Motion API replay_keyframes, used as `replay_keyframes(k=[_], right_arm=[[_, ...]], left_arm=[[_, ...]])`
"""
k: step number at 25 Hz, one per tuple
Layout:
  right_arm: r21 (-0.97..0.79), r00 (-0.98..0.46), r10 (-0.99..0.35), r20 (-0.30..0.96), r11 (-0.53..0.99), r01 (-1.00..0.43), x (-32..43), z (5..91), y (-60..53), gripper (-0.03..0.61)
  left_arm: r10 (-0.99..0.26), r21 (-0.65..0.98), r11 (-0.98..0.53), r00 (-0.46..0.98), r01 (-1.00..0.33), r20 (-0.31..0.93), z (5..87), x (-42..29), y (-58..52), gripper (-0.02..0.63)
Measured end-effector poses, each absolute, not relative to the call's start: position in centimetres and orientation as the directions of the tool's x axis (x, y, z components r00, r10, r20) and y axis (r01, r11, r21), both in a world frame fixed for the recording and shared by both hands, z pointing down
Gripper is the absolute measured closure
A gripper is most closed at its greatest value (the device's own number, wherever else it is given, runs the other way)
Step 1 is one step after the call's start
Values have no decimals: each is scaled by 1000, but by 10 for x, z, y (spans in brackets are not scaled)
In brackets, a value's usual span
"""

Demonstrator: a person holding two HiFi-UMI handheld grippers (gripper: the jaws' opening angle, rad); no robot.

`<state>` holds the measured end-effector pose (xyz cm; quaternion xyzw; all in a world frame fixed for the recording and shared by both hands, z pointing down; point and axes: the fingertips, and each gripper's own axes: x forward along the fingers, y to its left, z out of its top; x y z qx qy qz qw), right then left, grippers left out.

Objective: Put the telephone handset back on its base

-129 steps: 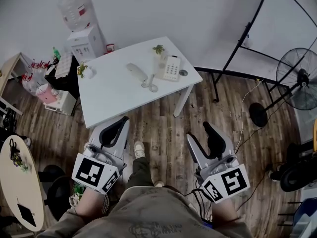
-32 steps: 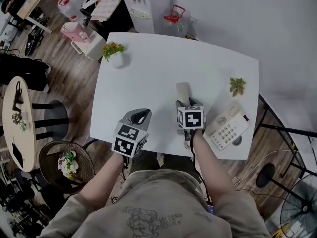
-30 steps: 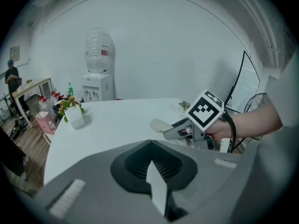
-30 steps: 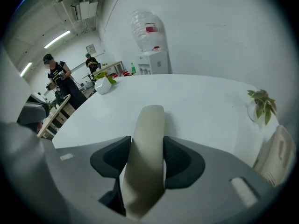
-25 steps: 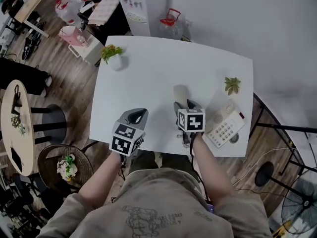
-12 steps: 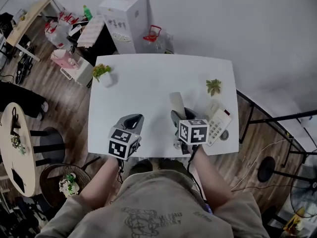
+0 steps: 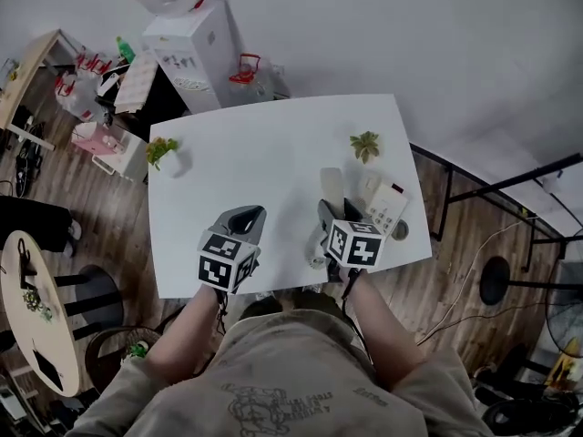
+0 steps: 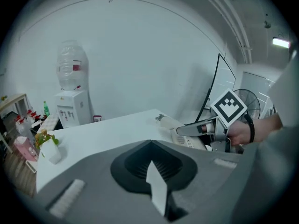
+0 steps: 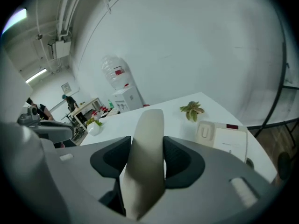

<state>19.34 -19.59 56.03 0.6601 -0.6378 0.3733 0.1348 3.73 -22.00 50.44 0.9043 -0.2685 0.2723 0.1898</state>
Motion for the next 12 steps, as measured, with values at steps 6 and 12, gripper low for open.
replay_keyframes(k=[6,12], right_arm=[[-262,79,-753,653,-323,-909,246,568,-185,334],[-215,183,-718,671,-425,-879,286,586,-177,334]], left_arm=[[-345,210,-807,730,-551,590,503,56,-223,613],[-323,235,-805,735,-545,596,509,63,-229,613]])
